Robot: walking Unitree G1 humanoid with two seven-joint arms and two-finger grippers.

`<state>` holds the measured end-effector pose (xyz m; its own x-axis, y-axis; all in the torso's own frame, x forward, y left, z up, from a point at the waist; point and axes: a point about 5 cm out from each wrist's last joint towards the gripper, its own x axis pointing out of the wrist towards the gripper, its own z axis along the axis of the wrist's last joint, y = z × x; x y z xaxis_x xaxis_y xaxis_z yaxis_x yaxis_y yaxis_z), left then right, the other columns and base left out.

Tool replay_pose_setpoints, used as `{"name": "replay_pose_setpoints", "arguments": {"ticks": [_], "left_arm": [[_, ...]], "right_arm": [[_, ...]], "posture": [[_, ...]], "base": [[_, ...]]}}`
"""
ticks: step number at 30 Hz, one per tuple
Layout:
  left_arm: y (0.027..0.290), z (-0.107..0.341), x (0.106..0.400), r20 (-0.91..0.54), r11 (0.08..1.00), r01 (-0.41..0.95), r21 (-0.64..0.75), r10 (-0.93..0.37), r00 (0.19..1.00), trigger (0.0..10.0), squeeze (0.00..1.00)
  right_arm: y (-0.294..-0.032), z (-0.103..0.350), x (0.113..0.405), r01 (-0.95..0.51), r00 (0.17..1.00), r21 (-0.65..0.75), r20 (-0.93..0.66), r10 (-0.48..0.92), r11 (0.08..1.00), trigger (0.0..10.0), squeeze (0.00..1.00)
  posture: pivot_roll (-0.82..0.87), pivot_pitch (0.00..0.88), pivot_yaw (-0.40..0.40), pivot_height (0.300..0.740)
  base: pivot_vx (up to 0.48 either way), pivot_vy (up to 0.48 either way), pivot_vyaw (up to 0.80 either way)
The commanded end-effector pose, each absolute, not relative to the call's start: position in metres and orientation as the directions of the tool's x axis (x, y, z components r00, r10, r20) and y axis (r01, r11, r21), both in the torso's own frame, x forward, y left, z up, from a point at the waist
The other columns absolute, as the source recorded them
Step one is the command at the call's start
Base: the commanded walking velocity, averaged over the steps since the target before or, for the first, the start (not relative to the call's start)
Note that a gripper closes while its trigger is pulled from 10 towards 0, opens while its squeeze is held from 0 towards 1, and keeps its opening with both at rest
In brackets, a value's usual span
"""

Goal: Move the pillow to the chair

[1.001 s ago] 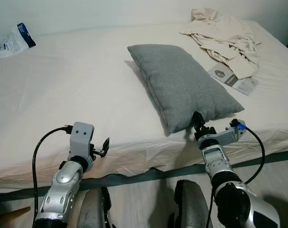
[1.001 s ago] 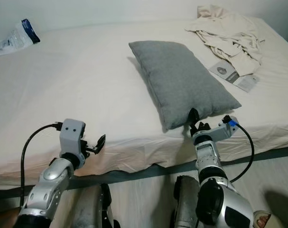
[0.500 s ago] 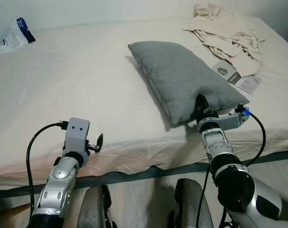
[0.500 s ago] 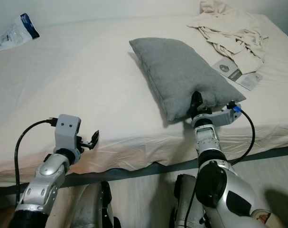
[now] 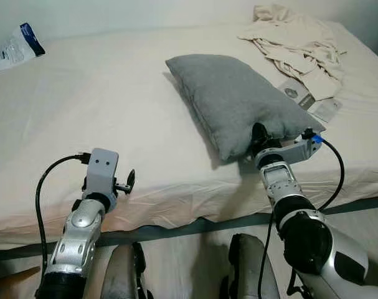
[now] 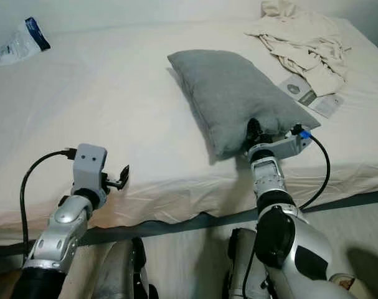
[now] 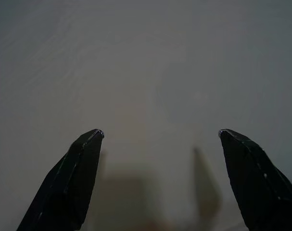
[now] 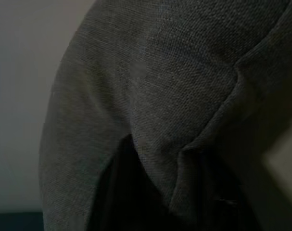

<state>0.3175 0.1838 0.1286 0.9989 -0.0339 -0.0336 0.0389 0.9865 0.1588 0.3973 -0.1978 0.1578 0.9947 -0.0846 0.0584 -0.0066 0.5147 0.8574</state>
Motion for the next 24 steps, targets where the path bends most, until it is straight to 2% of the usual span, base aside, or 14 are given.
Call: {"name": "replay_pose_setpoints", "arguments": {"ticks": [1, 11, 12, 13, 14, 15, 17, 18, 19, 20, 24], "left_arm": [[0.186, 0.122, 0.317, -0.056, 0.987, 0.02, 0.157, -0.012, 0.998, 10.0, 0.0], [0.186, 0.12, 0.318, -0.054, 0.989, 0.011, 0.148, -0.003, 0.999, 10.0, 0.0], [0.186, 0.12, 0.318, -0.054, 0.99, 0.007, 0.14, 0.0, 0.999, 10.0, 0.0], [0.187, 0.12, 0.319, -0.054, 0.992, 0.001, 0.123, 0.006, 0.999, 10.0, 0.0], [0.187, 0.12, 0.319, -0.054, 0.992, 0.001, 0.123, 0.006, 0.999, 10.0, 0.0], [0.188, 0.12, 0.32, -0.057, 0.997, -0.008, 0.08, 0.013, 0.998, 10.0, 0.0], [0.187, 0.12, 0.321, -0.061, 0.999, -0.002, 0.033, 0.004, 0.998, 10.0, 0.0], [0.187, 0.12, 0.321, -0.061, 0.999, -0.002, 0.033, 0.004, 0.998, 10.0, 0.0], [0.185, 0.12, 0.322, -0.063, 1.0, 0.01, 0.006, -0.009, 0.998, 10.0, 0.0], [0.185, 0.12, 0.322, -0.063, 1.0, 0.01, 0.006, -0.009, 0.998, 10.0, 0.0], [0.18, 0.122, 0.324, -0.055, 0.999, 0.036, -0.022, -0.037, 0.998, 10.0, 0.0]], "right_arm": [[-0.192, 0.159, 0.399, -0.02, 0.998, 0.844, 0.053, -0.046, 0.536, 0.0, 0.0], [-0.2, 0.162, 0.399, -0.022, 0.997, 0.831, 0.062, -0.054, 0.557, 0.0, 0.0], [-0.199, 0.164, 0.399, -0.037, 0.997, 0.817, 0.07, -0.036, 0.575, 0.0, 0.0], [-0.191, 0.167, 0.401, -0.105, 0.994, 0.775, 0.098, 0.046, 0.623, 0.0, 0.0], [-0.191, 0.167, 0.401, -0.105, 0.994, 0.775, 0.098, 0.046, 0.623, 0.0, 0.0], [-0.171, 0.173, 0.402, -0.266, 0.962, 0.696, 0.144, 0.233, 0.668, 0.0, 0.0], [-0.15, 0.176, 0.399, -0.444, 0.884, 0.636, 0.196, 0.425, 0.631, 0.0, 0.0], [-0.15, 0.176, 0.399, -0.444, 0.884, 0.636, 0.196, 0.425, 0.631, 0.0, 0.0], [-0.142, 0.178, 0.396, -0.541, 0.821, 0.608, 0.232, 0.522, 0.581, 0.0, 0.0], [-0.142, 0.178, 0.396, -0.541, 0.821, 0.608, 0.232, 0.522, 0.581, 0.0, 0.0], [-0.131, 0.179, 0.38, -0.755, 0.594, 0.545, 0.333, 0.733, 0.364, 0.0, 0.0]], "posture": [[0.12, 0.307, 0.007, 0.563], [0.11, 0.3, 0.004, 0.563], [0.11, 0.298, 0.004, 0.563], [0.1, 0.297, 0.005, 0.563], [0.1, 0.297, 0.005, 0.563], [0.09, 0.295, 0.006, 0.563], [0.09, 0.295, 0.006, 0.563], [0.09, 0.295, 0.006, 0.563], [0.09, 0.296, 0.007, 0.563], [0.09, 0.296, 0.007, 0.563], [0.08, 0.298, 0.011, 0.563]], "base": [[0.0, 0.0, 0.0], [0.0, 0.0, 0.0], [0.0, 0.0, 0.0], [0.0, 0.0, 0.0], [0.0, 0.0, 0.0], [0.0, 0.0, 0.0], [0.0, 0.0, 0.0], [0.0, 0.0, 0.0], [0.0, 0.0, 0.0], [0.0, 0.0, 0.0], [0.0, 0.0, 0.0]]}}
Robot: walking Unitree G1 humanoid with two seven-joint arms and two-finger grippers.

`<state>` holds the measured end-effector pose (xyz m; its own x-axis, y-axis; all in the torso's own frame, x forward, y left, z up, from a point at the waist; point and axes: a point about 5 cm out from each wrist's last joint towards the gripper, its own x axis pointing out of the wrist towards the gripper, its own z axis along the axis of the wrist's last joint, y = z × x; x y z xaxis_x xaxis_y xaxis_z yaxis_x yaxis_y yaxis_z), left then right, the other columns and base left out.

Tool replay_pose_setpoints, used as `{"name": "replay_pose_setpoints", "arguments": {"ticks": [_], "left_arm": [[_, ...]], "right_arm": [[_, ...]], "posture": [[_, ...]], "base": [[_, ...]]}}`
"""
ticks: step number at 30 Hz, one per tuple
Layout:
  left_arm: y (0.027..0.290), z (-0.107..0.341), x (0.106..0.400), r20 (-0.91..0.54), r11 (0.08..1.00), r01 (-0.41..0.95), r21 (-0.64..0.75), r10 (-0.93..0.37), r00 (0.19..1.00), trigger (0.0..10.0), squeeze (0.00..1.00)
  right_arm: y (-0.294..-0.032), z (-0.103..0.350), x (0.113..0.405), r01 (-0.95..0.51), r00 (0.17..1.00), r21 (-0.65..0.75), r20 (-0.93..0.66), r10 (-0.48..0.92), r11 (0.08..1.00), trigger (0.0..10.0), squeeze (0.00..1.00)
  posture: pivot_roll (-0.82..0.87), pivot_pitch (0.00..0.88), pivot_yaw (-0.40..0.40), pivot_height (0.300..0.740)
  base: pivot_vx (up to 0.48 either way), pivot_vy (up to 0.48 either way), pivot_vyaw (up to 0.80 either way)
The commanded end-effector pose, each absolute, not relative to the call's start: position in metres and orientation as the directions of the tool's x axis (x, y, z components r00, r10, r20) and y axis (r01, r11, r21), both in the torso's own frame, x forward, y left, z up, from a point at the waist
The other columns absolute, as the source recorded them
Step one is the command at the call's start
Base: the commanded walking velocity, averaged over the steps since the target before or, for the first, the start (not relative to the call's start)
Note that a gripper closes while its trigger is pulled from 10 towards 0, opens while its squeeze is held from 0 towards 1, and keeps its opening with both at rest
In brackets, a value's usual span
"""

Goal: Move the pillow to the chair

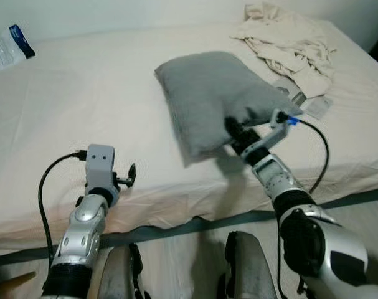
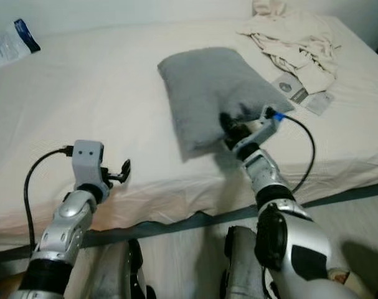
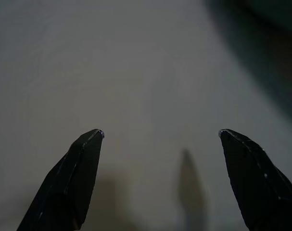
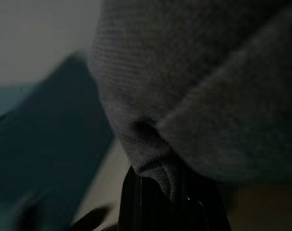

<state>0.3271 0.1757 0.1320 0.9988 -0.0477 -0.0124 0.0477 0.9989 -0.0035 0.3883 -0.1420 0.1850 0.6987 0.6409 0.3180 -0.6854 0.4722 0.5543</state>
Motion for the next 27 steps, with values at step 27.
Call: {"name": "replay_pose_setpoints", "arguments": {"ticks": [27], "left_arm": [[0.182, 0.122, 0.325, -0.047, 0.999, 0.021, -0.034, -0.023, 0.999, 10.0, 0.0]], "right_arm": [[-0.148, 0.286, 0.286, -0.966, -0.037, 0.188, 0.582, 0.812, -0.179, 0.0, 0.0]], "posture": [[0.06, 0.302, 0.026, 0.563]], "base": [[0.0, 0.0, 0.0]]}}
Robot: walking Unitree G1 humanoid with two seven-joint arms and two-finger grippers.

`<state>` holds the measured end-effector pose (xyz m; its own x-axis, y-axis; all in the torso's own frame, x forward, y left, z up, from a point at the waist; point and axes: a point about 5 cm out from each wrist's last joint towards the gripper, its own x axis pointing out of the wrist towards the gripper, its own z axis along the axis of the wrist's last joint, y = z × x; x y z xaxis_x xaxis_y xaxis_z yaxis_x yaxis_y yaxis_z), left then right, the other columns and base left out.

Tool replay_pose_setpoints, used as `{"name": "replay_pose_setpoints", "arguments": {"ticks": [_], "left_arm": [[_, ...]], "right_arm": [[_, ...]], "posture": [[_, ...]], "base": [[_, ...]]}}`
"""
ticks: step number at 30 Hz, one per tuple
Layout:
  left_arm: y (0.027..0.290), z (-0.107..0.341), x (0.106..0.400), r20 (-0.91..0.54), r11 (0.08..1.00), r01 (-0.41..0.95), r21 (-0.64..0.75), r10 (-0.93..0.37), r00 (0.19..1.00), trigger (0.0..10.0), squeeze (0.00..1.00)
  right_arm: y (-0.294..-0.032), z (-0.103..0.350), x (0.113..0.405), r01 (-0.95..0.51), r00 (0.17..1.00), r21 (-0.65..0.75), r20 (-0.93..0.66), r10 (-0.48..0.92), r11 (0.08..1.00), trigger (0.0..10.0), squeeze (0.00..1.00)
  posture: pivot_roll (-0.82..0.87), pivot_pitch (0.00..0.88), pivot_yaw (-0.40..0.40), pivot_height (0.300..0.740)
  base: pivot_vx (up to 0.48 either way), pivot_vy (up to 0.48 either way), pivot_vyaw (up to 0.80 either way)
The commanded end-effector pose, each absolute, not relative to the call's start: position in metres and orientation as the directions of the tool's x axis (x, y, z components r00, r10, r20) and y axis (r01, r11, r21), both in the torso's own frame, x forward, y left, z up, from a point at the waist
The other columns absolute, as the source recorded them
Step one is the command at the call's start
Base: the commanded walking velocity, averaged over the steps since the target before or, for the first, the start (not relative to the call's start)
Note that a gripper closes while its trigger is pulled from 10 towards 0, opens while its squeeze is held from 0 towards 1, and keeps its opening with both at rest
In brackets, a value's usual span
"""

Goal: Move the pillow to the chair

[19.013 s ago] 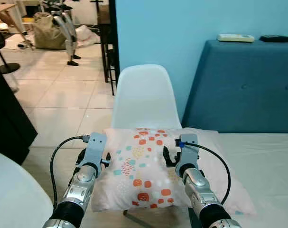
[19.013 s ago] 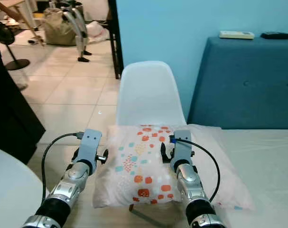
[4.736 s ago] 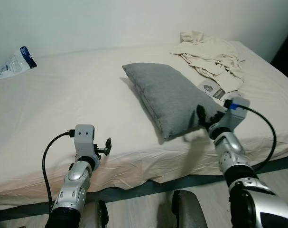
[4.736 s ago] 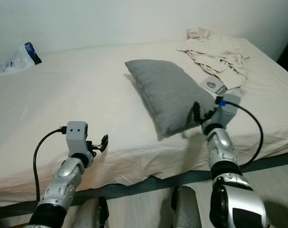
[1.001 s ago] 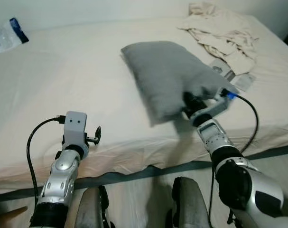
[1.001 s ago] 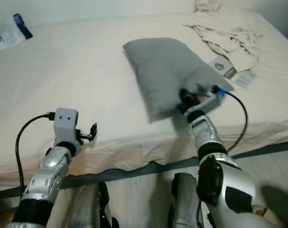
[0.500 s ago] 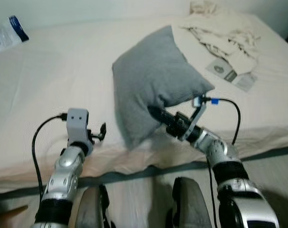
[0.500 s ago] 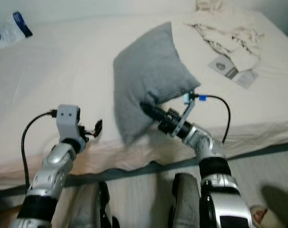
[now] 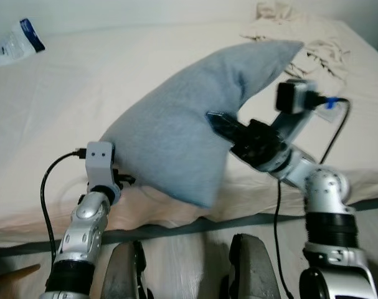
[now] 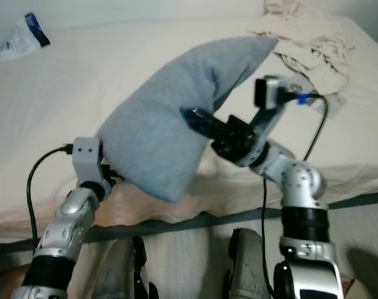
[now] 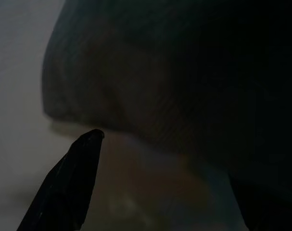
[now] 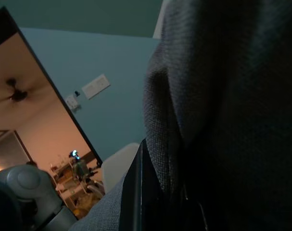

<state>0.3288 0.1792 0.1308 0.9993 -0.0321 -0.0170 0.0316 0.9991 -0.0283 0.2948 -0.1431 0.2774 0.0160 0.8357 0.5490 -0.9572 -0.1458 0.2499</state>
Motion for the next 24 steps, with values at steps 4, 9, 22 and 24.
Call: {"name": "replay_pose_setpoints", "arguments": {"ticks": [4, 9, 22, 24], "left_arm": [[0.18, 0.121, 0.326, -0.049, 0.999, 0.027, -0.037, -0.028, 0.998, 10.0, 0.0], [0.178, 0.119, 0.327, -0.056, 0.999, 0.032, -0.037, -0.034, 0.998, 10.0, 0.0], [0.183, 0.123, 0.333, -0.071, 0.997, 0.034, -0.063, -0.038, 0.997, 10.0, 0.0], [0.184, 0.125, 0.336, -0.068, 0.997, 0.036, -0.067, -0.04, 0.997, 10.0, 0.0]], "right_arm": [[-0.174, 0.265, 0.288, -0.967, 0.124, 0.256, 0.494, 0.861, -0.008, 0.0, 0.0], [-0.225, 0.218, 0.302, -0.838, 0.504, 0.363, 0.233, 0.832, 0.406, 0.0, 0.0], [-0.327, 0.182, 0.325, -0.105, 0.971, 0.264, -0.182, 0.157, 0.959, 0.0, 0.0], [-0.334, 0.178, 0.324, -0.039, 0.972, 0.225, -0.219, 0.089, 0.974, 0.0, 0.0]], "posture": [[0.06, 0.301, 0.027, 0.563], [0.06, 0.297, 0.028, 0.563], [0.06, 0.287, 0.037, 0.563], [0.07, 0.283, 0.035, 0.563]], "base": [[0.0, 0.0, 0.0], [0.0, 0.0, 0.0], [0.0, 0.0, 0.0], [0.0, 0.0, 0.0]]}}
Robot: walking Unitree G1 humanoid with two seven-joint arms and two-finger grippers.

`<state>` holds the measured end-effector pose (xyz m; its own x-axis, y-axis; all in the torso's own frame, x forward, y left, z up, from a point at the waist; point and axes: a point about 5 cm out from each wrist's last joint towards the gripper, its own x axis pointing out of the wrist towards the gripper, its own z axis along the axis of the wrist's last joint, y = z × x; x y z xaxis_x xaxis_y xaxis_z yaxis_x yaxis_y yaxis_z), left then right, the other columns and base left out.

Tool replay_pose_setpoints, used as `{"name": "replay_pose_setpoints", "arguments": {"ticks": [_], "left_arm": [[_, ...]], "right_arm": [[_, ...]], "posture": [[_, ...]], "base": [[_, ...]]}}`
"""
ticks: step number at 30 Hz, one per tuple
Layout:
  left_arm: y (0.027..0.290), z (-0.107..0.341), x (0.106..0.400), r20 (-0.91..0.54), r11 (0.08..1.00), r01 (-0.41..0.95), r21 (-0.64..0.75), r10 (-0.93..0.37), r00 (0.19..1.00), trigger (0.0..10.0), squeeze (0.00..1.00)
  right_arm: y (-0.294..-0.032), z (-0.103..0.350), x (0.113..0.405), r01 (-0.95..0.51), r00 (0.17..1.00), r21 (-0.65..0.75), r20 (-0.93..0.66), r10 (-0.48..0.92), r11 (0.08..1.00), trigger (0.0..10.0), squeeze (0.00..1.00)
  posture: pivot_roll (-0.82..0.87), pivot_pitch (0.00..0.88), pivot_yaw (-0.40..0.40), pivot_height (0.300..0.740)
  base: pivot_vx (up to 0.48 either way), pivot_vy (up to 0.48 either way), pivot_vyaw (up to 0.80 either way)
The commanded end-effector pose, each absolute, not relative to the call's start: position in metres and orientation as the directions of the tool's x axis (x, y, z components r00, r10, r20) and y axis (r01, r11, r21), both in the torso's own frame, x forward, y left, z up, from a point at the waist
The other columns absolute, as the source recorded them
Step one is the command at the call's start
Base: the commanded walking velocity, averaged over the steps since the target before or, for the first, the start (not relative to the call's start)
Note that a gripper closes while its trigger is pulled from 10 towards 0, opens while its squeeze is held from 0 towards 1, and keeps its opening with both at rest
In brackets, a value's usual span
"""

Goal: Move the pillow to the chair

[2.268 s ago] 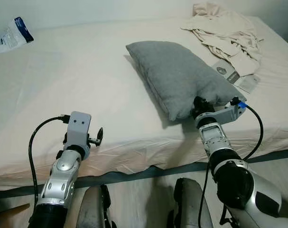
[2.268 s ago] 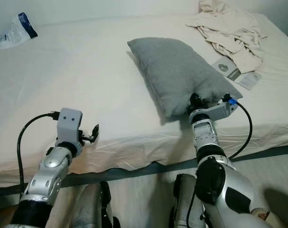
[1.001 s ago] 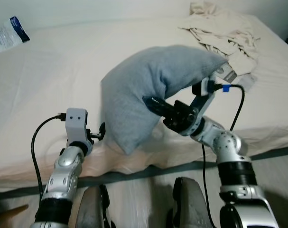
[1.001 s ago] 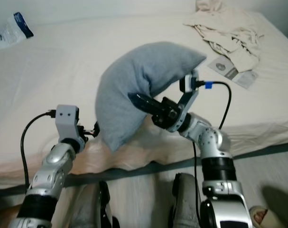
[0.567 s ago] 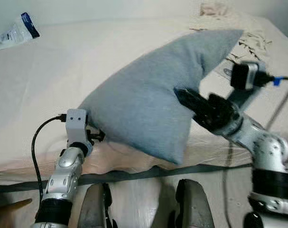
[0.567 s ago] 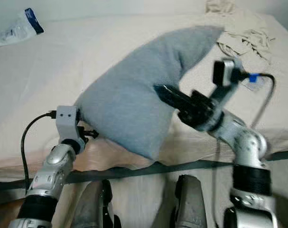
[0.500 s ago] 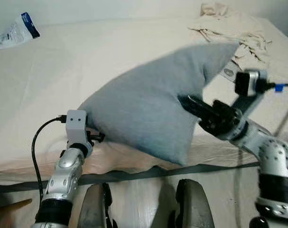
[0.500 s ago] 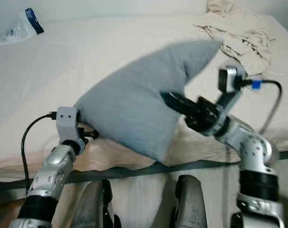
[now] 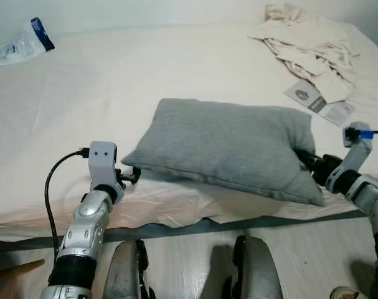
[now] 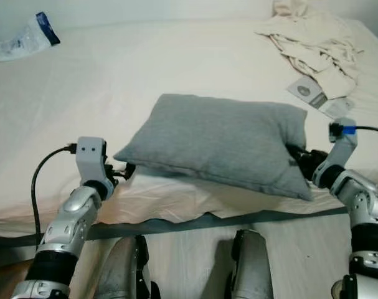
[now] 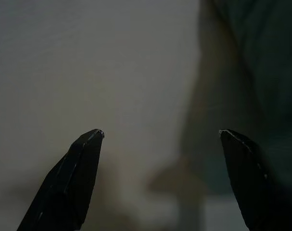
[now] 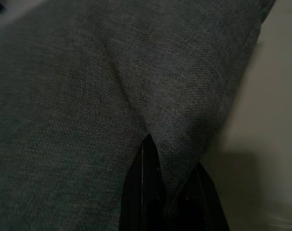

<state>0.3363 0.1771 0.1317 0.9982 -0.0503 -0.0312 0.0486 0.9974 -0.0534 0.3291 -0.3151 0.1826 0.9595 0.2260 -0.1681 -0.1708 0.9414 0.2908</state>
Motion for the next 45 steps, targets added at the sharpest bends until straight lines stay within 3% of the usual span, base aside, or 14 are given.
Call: {"name": "replay_pose_setpoints", "arguments": {"ticks": [1, 4, 7, 8, 9, 10, 19, 23, 35, 37, 39, 41, 44, 45], "left_arm": [[0.184, 0.125, 0.336, -0.068, 0.997, 0.036, -0.067, -0.04, 0.997, 10.0, 0.0], [0.187, 0.126, 0.34, -0.082, 0.99, 0.061, -0.128, -0.072, 0.994, 10.0, 0.0], [0.191, 0.125, 0.343, -0.124, 0.911, 0.166, -0.377, -0.227, 0.966, 10.0, 0.03], [0.193, 0.125, 0.344, -0.134, 0.882, 0.181, -0.435, -0.262, 0.956, 10.0, 0.76], [0.193, 0.125, 0.344, -0.134, 0.882, 0.181, -0.435, -0.262, 0.956, 10.0, 0.76], [0.196, 0.126, 0.345, -0.14, 0.837, 0.192, -0.512, -0.302, 0.943, 10.0, 1.0], [0.195, 0.143, 0.355, -0.076, 0.608, 0.23, -0.76, -0.435, 0.897, 10.0, 1.0], [0.159, 0.141, 0.355, -0.043, 0.464, 0.245, -0.851, -0.527, 0.849, 10.0, 1.0], [0.106, 0.114, 0.337, -0.153, 0.503, 0.316, -0.804, -0.689, 0.709, 10.0, 1.0], [0.089, 0.128, 0.338, -0.017, 0.358, 0.307, -0.882, -0.674, 0.739, 10.0, 1.0], [0.089, 0.128, 0.338, -0.017, 0.358, 0.307, -0.882, -0.674, 0.739, 10.0, 1.0], [0.082, 0.144, 0.339, 0.097, 0.239, 0.326, -0.915, -0.653, 0.751, 10.0, 1.0], [0.08, 0.148, 0.339, 0.114, 0.24, 0.347, -0.907, -0.652, 0.749, 10.0, 1.0], [0.079, 0.151, 0.339, 0.109, 0.28, 0.368, -0.887, -0.647, 0.755, 10.0, 0.39]], "right_arm": [[-0.334, 0.178, 0.324, -0.039, 0.972, 0.225, -0.219, 0.089, 0.974, 0.0, 0.0], [-0.349, 0.172, 0.322, 0.07, 0.966, 0.141, -0.256, -0.032, 0.987, 0.0, 0.0], [-0.365, 0.174, 0.319, 0.153, 0.959, 0.075, -0.25, -0.129, 0.985, 0.0, 0.0], [-0.368, 0.174, 0.319, 0.164, 0.958, 0.066, -0.249, -0.143, 0.984, 0.0, 0.0], [-0.368, 0.174, 0.319, 0.164, 0.958, 0.066, -0.249, -0.143, 0.984, 0.0, 0.0], [-0.369, 0.175, 0.32, 0.161, 0.958, 0.055, -0.251, -0.142, 0.985, 0.0, 0.0], [-0.362, 0.174, 0.326, 0.119, 0.965, 0.066, -0.242, -0.099, 0.991, 0.0, 0.0], [-0.349, 0.169, 0.333, 0.07, 0.97, 0.083, -0.24, -0.048, 0.994, 0.0, 0.0], [-0.332, 0.163, 0.341, 0.009, 0.972, 0.101, -0.236, 0.015, 0.995, 0.0, 0.0], [-0.313, 0.16, 0.346, -0.067, 0.969, 0.129, -0.229, 0.095, 0.989, 0.0, 0.0], [-0.313, 0.16, 0.346, -0.067, 0.969, 0.129, -0.229, 0.095, 0.989, 0.0, 0.0], [-0.295, 0.152, 0.35, -0.117, 0.962, 0.148, -0.23, 0.15, 0.982, 0.0, 0.0], [-0.289, 0.149, 0.351, -0.128, 0.959, 0.154, -0.232, 0.162, 0.98, 0.0, 0.0], [-0.283, 0.146, 0.352, -0.134, 0.958, 0.164, -0.233, 0.17, 0.977, 0.0, 0.0]], "posture": [[0.07, 0.283, 0.035, 0.563], [0.07, 0.286, 0.033, 0.563], [0.07, 0.291, 0.029, 0.563], [0.07, 0.294, 0.025, 0.563], [0.07, 0.294, 0.025, 0.563], [0.08, 0.296, 0.023, 0.563], [0.08, 0.296, 0.018, 0.563], [0.08, 0.293, 0.018, 0.563], [0.08, 0.292, 0.023, 0.563], [0.07, 0.29, 0.022, 0.563], [0.07, 0.29, 0.022, 0.563], [0.07, 0.286, 0.019, 0.563], [0.07, 0.286, 0.019, 0.563], [0.07, 0.284, 0.017, 0.563]], "base": [[0.0, 0.0, 0.0], [0.0, 0.0, 0.0], [0.0, 0.0, 0.0], [0.0, 0.0, 0.0], [0.0, 0.0, 0.0], [0.0, 0.0, 0.0], [0.0, 0.0, 0.0], [0.0, 0.0, 0.0], [0.0, 0.0, 0.0], [0.0, 0.0, 0.0], [0.0, 0.0, 0.0], [0.0, 0.0, 0.0], [0.0, 0.0, 0.0], [0.0, 0.0, 0.0]]}}
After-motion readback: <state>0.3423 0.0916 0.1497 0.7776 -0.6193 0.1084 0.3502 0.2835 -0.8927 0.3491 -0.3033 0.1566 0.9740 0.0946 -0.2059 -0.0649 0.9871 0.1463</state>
